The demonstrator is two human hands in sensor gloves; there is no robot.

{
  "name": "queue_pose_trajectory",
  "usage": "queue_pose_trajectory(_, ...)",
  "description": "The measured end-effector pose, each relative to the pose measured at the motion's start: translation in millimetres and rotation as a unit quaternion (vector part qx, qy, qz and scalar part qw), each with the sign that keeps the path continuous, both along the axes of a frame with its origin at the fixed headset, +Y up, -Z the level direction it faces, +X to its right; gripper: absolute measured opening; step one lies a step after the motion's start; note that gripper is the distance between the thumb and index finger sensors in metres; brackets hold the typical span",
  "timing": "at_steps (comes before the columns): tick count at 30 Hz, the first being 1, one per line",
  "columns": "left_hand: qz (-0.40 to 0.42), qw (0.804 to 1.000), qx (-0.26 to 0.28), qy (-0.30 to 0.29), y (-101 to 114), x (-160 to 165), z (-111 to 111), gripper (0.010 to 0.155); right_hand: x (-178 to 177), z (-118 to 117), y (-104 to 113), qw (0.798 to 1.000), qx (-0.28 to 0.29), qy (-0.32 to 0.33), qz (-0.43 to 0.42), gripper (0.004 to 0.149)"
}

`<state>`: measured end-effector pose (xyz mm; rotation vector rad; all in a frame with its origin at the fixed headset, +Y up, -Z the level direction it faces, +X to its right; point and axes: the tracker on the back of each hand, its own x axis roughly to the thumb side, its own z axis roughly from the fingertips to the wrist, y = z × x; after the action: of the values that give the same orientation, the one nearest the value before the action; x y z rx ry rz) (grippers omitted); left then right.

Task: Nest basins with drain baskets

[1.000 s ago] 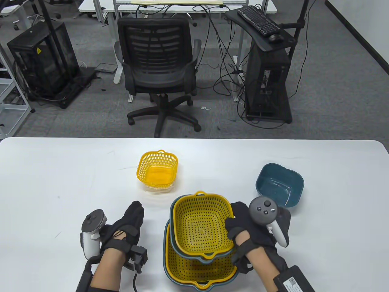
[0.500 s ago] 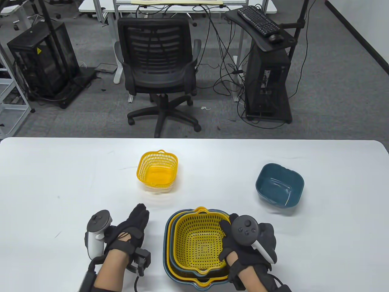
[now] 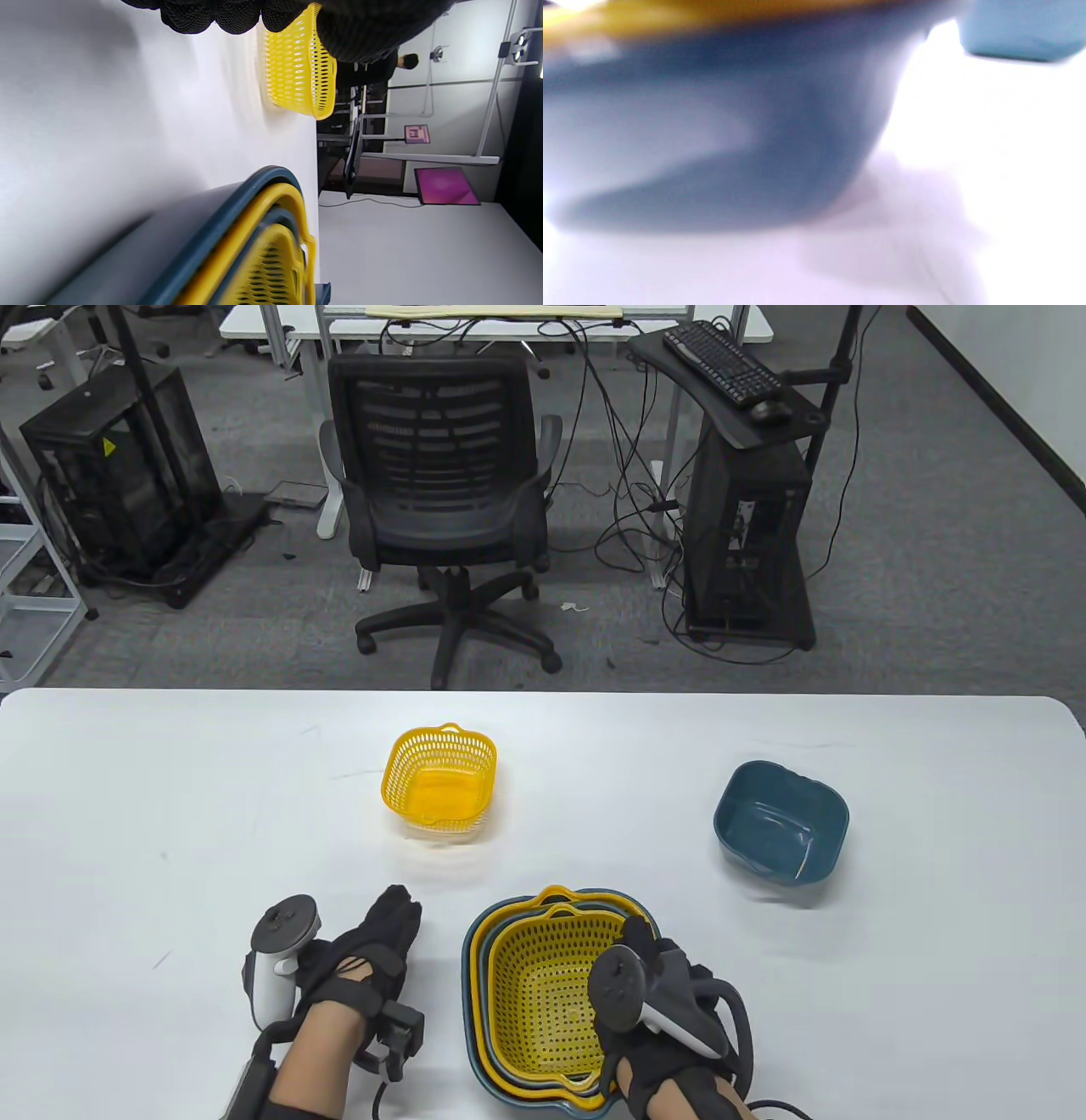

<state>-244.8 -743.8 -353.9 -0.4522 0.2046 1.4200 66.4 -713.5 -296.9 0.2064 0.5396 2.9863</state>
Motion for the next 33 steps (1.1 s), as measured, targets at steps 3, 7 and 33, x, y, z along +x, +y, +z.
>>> queue_pose_trajectory(3, -0.010, 1.000, -0.011, 0.010, -6, -2, -3, 0.075, 0, -2, -5, 1.000, -0.003, -0.013, -0.026, 0.082)
queue_pose_trajectory(7, -0.012, 1.000, -0.010, 0.015, -1, -7, -10, 0.076, 17, 4, 11, 0.997, -0.005, 0.000, -0.082, 0.077)
queue_pose_trajectory(33, -0.141, 0.977, -0.124, 0.099, 11, -37, -208, 0.099, 117, 13, 18, 0.950, 0.064, 0.015, -0.307, 0.068)
